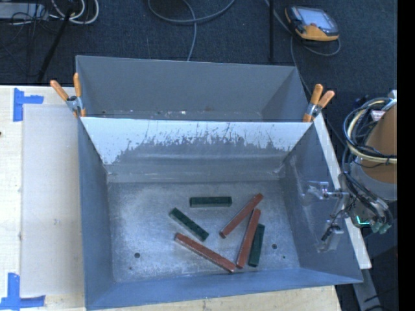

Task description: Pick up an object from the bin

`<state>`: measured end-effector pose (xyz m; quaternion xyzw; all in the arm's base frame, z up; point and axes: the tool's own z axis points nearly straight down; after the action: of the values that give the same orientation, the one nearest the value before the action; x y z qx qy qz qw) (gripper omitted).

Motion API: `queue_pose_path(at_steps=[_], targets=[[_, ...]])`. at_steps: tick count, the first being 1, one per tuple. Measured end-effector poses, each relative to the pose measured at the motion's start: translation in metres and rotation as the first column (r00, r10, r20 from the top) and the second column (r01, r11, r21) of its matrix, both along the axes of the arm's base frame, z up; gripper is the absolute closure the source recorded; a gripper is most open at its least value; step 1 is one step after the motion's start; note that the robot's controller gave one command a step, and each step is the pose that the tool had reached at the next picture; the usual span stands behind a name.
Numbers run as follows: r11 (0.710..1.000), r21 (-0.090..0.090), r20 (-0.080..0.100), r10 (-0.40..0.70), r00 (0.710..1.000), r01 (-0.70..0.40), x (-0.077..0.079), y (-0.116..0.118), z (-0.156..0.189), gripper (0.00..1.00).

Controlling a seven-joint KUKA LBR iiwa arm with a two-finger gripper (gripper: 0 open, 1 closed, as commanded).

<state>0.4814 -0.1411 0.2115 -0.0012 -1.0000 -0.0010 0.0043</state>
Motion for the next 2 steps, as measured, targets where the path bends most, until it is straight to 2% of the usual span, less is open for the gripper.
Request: queue_pose_path(at_steps=[1, 2], targets=[[1.000, 0.002, 0.001, 0.026, 1.000, -0.026, 0.031, 0.041, -0.123, 0.00], [0.959, -0.004, 0.012, 0.284, 0.959, -0.284, 0.018, 0.042, -0.141, 0.00]])
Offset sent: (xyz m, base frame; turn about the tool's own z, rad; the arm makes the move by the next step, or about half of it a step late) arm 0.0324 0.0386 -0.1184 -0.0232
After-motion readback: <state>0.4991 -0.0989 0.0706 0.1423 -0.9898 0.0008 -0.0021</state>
